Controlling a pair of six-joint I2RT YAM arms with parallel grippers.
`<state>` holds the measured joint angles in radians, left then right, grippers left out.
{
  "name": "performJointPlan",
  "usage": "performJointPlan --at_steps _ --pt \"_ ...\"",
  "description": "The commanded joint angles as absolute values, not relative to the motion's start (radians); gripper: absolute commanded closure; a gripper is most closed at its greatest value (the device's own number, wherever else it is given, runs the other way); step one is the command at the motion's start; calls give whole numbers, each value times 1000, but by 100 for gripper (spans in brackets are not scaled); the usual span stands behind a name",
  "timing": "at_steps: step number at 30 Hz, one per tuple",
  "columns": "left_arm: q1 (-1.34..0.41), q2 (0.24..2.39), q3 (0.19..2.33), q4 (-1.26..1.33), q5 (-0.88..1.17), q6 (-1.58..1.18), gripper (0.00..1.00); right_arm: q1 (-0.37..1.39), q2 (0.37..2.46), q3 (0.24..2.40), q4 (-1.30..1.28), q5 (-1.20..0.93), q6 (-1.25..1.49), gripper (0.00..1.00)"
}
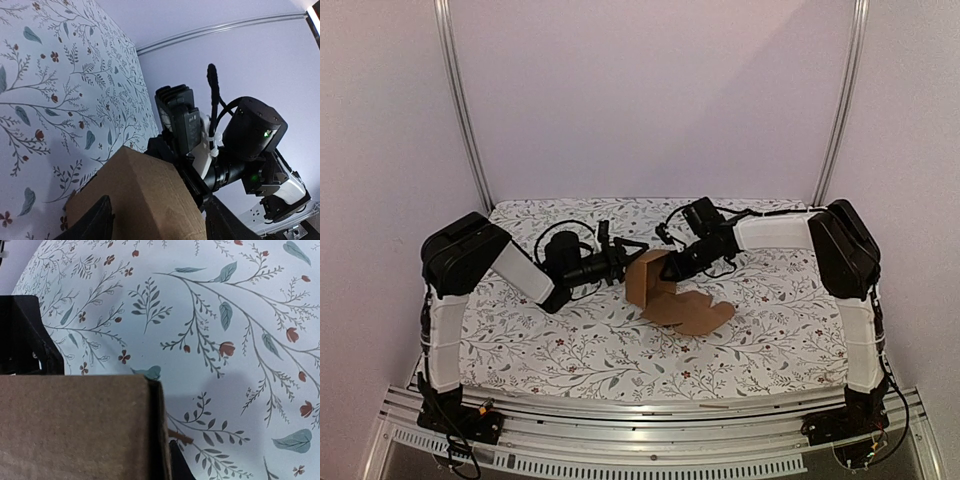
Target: Fold the paper box
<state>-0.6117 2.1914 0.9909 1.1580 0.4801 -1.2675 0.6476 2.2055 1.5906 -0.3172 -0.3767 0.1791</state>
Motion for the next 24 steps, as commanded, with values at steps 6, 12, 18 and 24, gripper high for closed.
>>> performJointPlan --at_steps 6,12,18,24 --pt "-586 1969 781 977 525 -1042 30 658 2135 1844 -1134 -337 -364 95" --pt "-584 1928 726 910 500 -983 29 754 2153 1770 -1376 29 -572 96" --pt "-581 1926 715 922 511 -982 30 797 2115 1730 -1387 171 -576 94" --pt "-581 1923 710 936 517 -982 30 797 2064 1680 -1322 89 -547 75"
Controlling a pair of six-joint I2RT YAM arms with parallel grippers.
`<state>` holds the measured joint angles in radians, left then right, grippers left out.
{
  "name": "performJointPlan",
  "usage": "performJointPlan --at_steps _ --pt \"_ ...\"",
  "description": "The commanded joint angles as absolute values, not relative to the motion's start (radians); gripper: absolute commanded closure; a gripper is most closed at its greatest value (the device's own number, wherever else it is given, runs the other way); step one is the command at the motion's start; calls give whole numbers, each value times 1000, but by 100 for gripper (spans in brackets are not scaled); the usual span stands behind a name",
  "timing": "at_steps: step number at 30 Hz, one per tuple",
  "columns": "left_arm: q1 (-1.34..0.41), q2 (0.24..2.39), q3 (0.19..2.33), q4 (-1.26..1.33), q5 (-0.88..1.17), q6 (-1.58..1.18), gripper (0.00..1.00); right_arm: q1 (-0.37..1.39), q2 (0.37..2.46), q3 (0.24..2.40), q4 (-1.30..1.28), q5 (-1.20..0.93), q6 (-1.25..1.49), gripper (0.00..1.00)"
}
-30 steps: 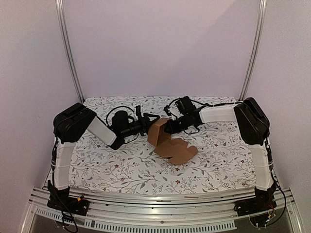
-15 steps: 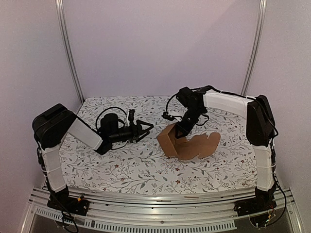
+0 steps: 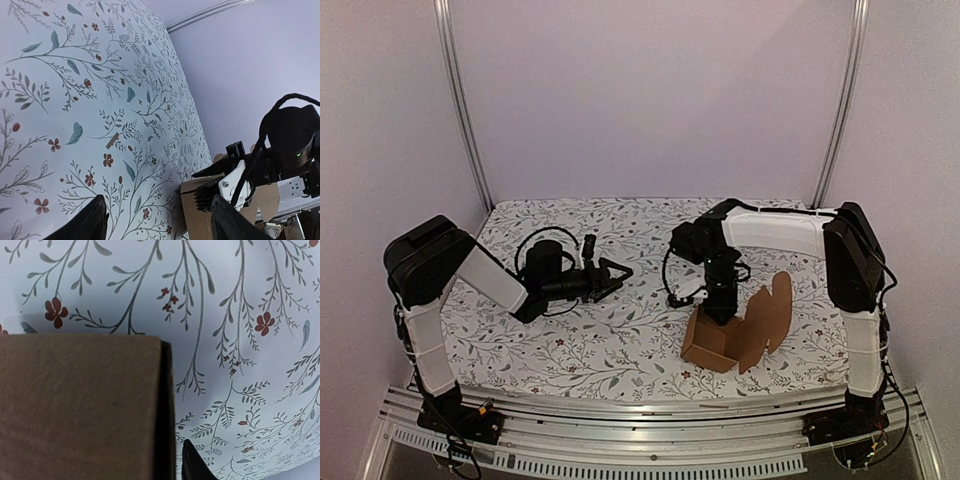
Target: Fold the paper box
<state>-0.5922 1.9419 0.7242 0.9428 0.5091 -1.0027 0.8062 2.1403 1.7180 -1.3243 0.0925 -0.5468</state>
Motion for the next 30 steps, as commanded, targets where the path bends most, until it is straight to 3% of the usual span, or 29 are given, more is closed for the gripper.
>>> performJointPlan --at_steps 1,11,30 --pt "-583 1925 709 939 518 -982 29 797 2049 1657 -1304 77 -546 74" --pt "-592 1950 694 985 525 -996 30 797 1988 1552 -1116 -76 -495 72" --pt "-599 2055 658 1154 543 -1062 31 810 2060 1498 -1043 -21 -467 73"
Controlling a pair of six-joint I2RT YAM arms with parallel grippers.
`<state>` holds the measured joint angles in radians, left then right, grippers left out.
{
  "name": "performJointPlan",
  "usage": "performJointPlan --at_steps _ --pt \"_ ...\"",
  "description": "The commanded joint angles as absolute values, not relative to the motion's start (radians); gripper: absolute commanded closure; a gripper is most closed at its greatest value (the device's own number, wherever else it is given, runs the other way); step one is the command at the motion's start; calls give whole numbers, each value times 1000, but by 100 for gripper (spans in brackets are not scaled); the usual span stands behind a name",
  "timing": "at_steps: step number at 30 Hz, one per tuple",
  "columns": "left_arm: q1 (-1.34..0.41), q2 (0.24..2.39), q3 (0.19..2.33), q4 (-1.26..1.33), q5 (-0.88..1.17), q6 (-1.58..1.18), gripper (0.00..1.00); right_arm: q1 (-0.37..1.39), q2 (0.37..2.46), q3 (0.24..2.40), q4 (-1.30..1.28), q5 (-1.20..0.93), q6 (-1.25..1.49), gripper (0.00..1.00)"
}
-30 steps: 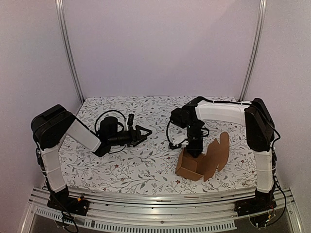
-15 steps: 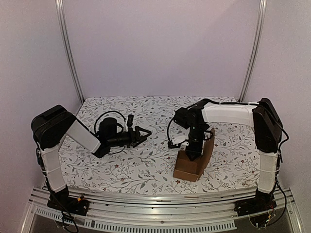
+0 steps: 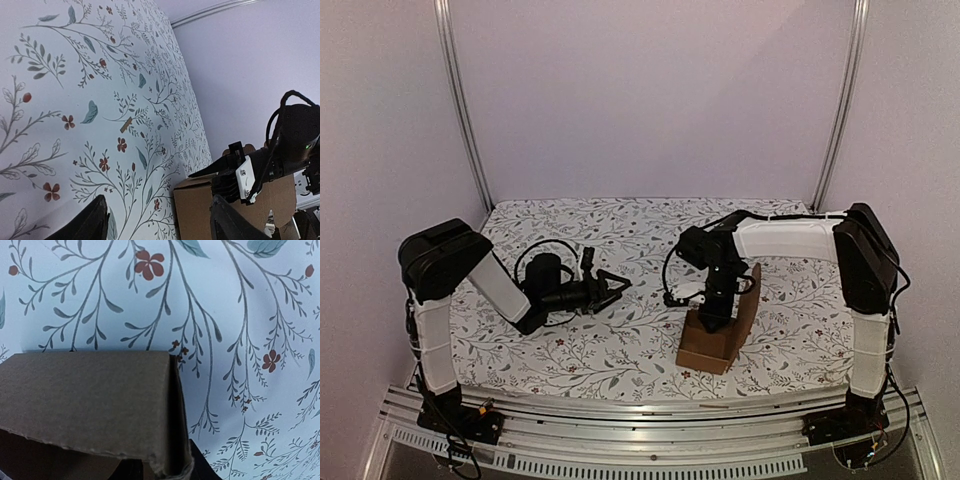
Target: Fold the paper box
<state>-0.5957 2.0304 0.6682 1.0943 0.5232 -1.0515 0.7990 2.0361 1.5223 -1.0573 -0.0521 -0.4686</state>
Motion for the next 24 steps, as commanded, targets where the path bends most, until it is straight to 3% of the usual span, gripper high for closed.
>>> performJointPlan --at_steps 1,14,24 --pt "-598 2059 659 1156 543 -1062 31 813 2060 1494 -1043 -15 -469 73" --pt "-598 2098 650 1213 546 -1081 32 822 2078 1470 -974 -5 -425 81" --pt "-604 2114 642 1214 527 -1076 33 825 2042 1439 -928 69 -408 99"
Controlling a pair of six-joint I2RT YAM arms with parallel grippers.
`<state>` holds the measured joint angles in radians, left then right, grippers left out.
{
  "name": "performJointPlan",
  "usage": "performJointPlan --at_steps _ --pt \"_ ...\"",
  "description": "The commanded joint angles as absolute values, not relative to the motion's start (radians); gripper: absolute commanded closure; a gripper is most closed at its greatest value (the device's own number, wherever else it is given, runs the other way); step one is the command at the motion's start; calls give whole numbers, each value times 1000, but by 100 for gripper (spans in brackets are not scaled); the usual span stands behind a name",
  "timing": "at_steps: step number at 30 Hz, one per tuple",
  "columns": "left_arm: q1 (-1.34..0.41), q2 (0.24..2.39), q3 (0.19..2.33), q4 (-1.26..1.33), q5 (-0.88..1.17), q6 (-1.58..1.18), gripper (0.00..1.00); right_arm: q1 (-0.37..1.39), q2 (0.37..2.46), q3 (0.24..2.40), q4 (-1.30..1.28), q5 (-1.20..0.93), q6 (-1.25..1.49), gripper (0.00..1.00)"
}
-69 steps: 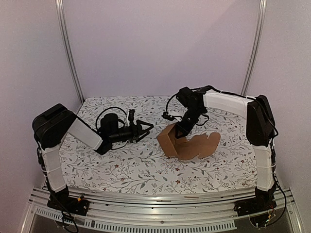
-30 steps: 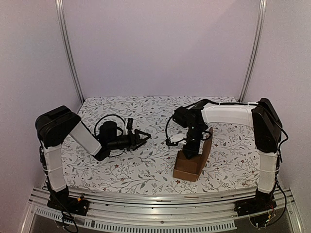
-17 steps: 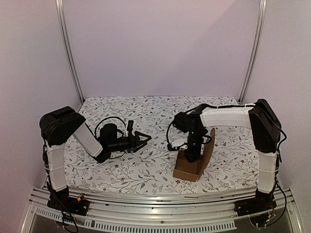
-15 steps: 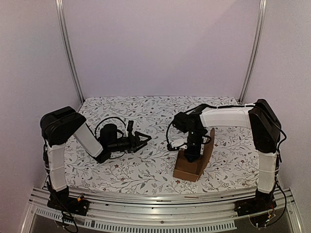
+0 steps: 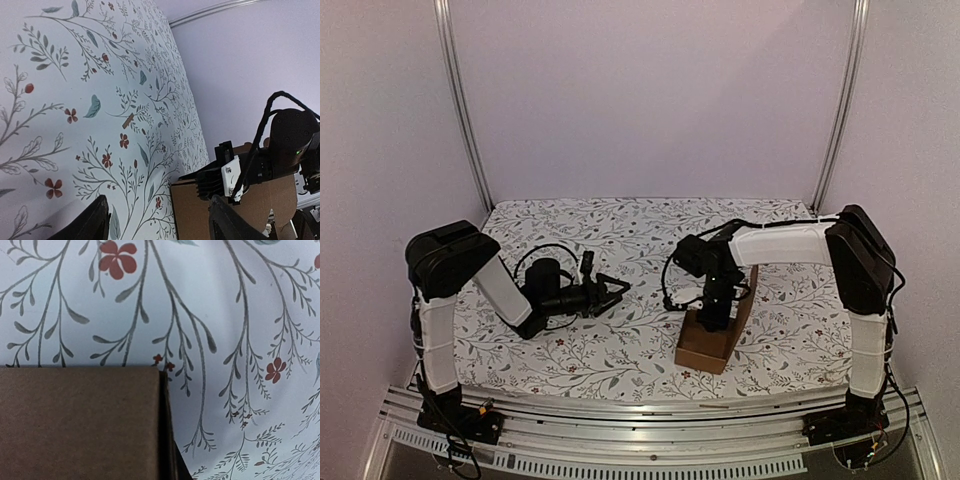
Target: Fold the paper box
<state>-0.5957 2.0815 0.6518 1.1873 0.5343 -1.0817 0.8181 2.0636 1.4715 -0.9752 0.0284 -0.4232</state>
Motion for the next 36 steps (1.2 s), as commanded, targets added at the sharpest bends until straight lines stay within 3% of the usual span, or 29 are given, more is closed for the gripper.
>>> performJointPlan --at_steps 1,14,22,36 --pt "-608 2121 645 1216 523 -1077 33 824 2023 1445 -928 72 -409 100" --pt "-772 2309 783 1408 468 -1211 34 824 1793 1549 -817 33 -418 100" --pt "-835 2307 873 1411 466 -1229 35 824 1810 1585 -787 18 -372 100" --pt "-889 2227 876 1341 444 -1182 36 843 1877 1552 -711 210 -247 99"
